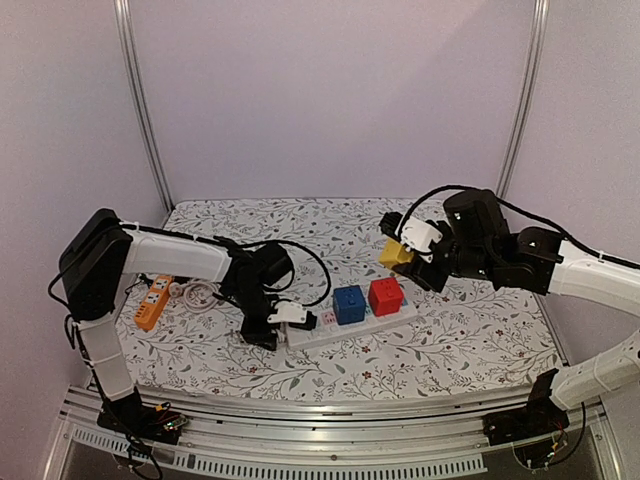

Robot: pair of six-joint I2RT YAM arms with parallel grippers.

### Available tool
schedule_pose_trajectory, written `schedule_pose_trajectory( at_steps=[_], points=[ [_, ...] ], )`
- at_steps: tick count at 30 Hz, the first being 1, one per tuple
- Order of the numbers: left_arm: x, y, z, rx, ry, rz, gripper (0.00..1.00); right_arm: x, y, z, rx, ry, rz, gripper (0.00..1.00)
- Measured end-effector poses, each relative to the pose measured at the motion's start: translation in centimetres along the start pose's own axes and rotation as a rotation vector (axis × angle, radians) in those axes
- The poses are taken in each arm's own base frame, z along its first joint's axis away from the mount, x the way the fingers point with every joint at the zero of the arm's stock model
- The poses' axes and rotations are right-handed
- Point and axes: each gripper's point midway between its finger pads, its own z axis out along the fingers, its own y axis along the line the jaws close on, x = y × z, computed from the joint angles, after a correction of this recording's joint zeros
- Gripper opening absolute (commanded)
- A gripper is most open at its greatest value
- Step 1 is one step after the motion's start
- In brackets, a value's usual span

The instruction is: Insert the plug

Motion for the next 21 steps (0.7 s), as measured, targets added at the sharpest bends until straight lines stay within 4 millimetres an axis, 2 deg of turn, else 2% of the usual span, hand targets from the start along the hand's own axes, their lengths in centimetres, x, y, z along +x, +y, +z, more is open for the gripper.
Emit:
schedule_pose_trajectory(
  at_steps=[13, 14, 17, 19, 21],
  points=[
    [-4.5, 1.6, -0.4, -0.022, -0.067, 0.145, 0.59, 1.4, 0.3, -1.2, -0.026, 0.059, -0.017, 0.00],
    [-4.7, 1.8, -0.3, -0.026, -0.067, 0.152, 0.61, 1.4, 0.3, -1.4, -0.028, 0.066, -0.018, 0.00],
    [-5.1, 2.7, 0.0, -0.039, -0.060, 0.164, 0.78, 0.8, -0.1, -1.7, -0.032, 0.076, -0.019, 0.00],
    [-5.3, 3.0, 0.0, -0.044, -0.062, 0.166, 0.86, 0.3, -0.5, -1.6, -0.034, 0.084, -0.020, 0.00],
    [-5.3, 3.0, -0.5, -0.046, -0.069, 0.166, 0.90, -0.2, -0.8, -1.2, -0.053, 0.092, -0.021, 0.00]
  ],
)
